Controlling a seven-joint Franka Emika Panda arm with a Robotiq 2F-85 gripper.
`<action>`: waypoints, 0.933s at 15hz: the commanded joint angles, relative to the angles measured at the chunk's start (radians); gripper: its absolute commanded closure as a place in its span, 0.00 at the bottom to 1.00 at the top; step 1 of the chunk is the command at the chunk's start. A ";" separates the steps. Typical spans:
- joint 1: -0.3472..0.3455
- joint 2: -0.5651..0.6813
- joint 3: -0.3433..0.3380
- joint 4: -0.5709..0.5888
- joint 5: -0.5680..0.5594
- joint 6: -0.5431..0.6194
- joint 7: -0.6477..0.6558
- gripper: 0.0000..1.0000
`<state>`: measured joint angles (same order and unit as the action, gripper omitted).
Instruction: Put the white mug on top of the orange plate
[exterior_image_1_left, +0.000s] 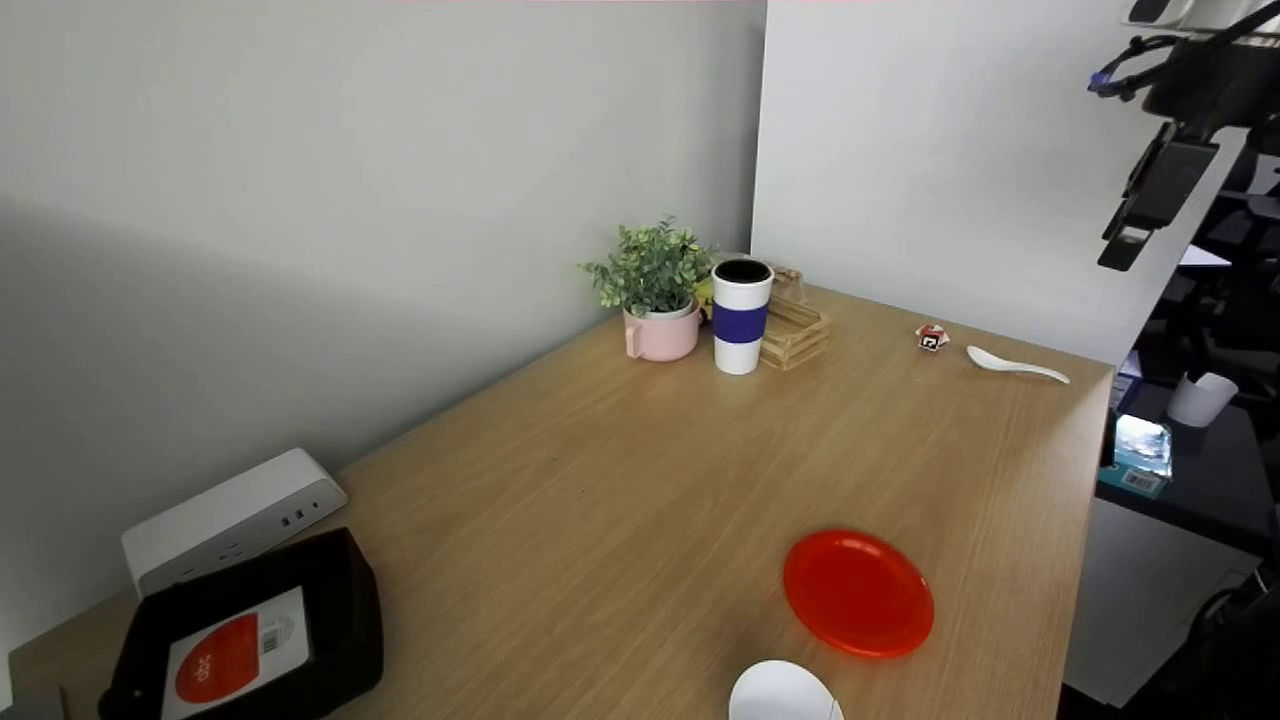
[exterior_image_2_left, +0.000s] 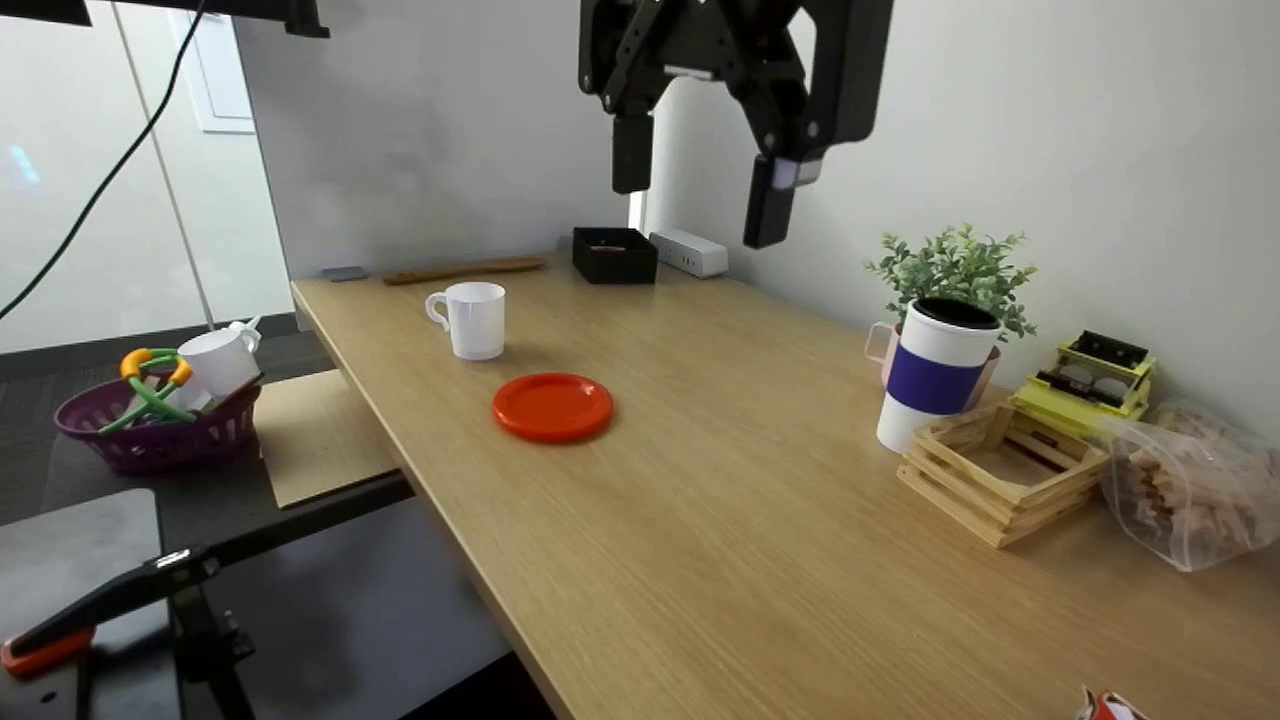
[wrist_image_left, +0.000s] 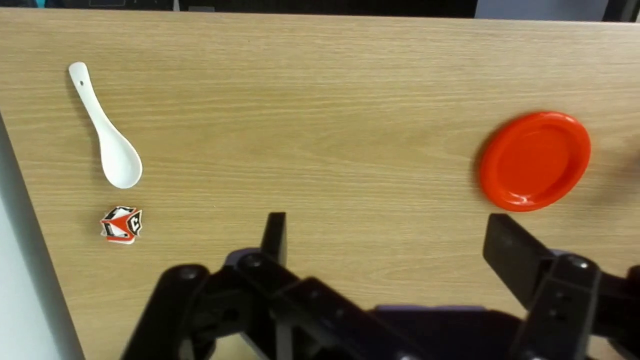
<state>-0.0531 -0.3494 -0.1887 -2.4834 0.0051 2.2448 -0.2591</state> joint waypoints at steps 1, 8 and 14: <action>0.027 0.042 0.068 0.068 0.013 -0.052 0.053 0.00; 0.108 0.168 0.154 0.194 0.145 -0.093 0.160 0.00; 0.132 0.314 0.218 0.309 0.143 -0.115 0.242 0.00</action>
<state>0.0802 -0.1168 0.0046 -2.2546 0.1649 2.1809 -0.0495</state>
